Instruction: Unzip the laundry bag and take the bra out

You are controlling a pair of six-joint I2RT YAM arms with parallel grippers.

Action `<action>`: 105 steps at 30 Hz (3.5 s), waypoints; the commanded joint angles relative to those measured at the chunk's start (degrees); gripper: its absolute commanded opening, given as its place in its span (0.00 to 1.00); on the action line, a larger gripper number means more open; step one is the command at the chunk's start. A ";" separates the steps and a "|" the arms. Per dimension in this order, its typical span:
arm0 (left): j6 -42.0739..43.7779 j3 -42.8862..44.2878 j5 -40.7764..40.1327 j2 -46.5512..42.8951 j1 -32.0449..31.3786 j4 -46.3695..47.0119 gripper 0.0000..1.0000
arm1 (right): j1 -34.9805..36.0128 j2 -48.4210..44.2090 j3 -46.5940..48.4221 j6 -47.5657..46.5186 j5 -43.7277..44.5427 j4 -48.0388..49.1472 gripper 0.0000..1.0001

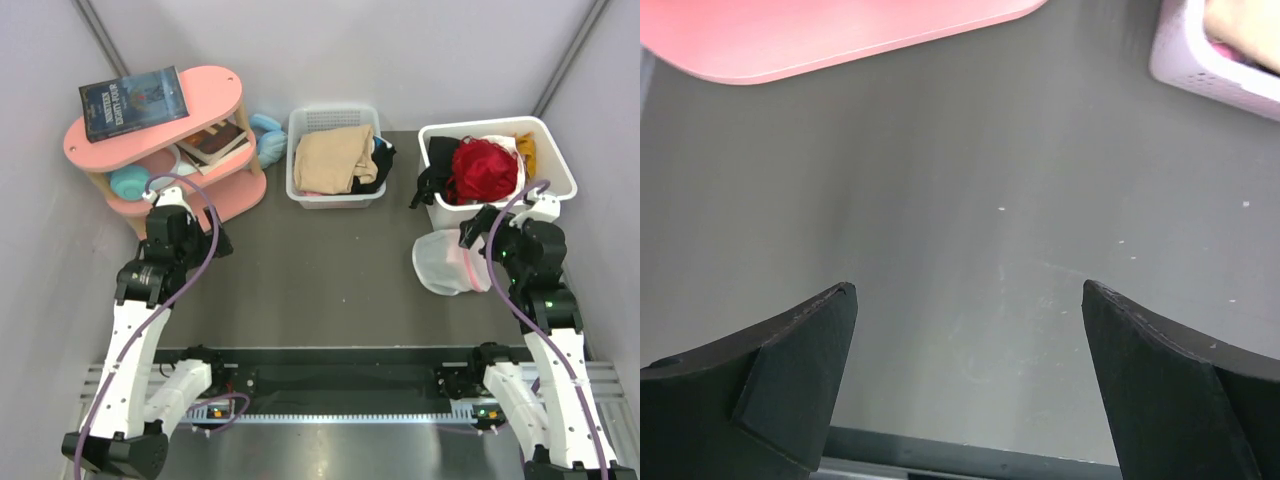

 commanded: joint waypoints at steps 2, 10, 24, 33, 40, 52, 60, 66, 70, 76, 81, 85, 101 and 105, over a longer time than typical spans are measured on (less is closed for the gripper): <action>2.64 3.47 -4.33 -1.01 -0.05 -3.32 0.99 | 0.46 -0.59 -0.08 -1.25 -0.62 0.87 1.00; 6.67 2.51 1.28 -4.26 -0.05 -1.93 0.99 | 0.46 0.28 0.36 -2.13 -0.27 -1.76 1.00; -2.10 -2.33 14.74 -1.98 -3.81 6.42 0.85 | 0.46 8.62 -1.31 -2.75 1.05 -6.16 0.95; -9.40 -1.11 4.91 5.92 -21.28 9.77 0.83 | 2.56 17.76 -0.87 -1.96 -1.40 -4.93 0.47; -15.81 0.48 1.46 13.30 -35.71 15.48 0.84 | 15.30 20.23 2.72 10.49 2.89 -6.24 0.00; -23.37 -7.08 7.88 15.43 -46.54 33.41 0.86 | 38.68 35.51 16.06 37.13 15.81 -5.63 0.00; -23.90 -9.36 6.13 15.86 -47.51 32.89 0.86 | 47.57 51.07 29.69 46.12 17.23 -4.67 0.00; -24.52 -12.00 1.12 15.69 -47.59 31.40 0.83 | 49.41 55.91 34.02 49.19 14.68 -1.86 0.00; -23.29 -12.35 -1.26 16.92 -47.59 29.98 0.82 | 49.50 57.41 34.81 49.28 11.96 -0.27 0.00; -20.92 -11.22 -4.24 20.52 -47.68 30.17 0.80 | 49.68 57.50 34.64 49.37 10.64 0.61 0.00; -19.25 -9.63 -9.69 23.42 -47.68 28.93 0.74 | 49.68 56.36 33.50 49.46 9.93 1.13 0.00; -17.32 -8.23 -9.79 25.44 -47.68 28.93 0.70 | 49.77 55.83 33.14 49.28 9.23 1.49 0.00; -14.15 -8.13 -13.66 25.63 -47.59 32.80 0.00 | 47.13 52.32 29.10 48.93 6.68 3.07 0.08; -13.80 -8.05 -12.34 23.34 -47.59 33.68 0.00 | 44.33 51.27 27.35 47.62 4.84 4.38 0.22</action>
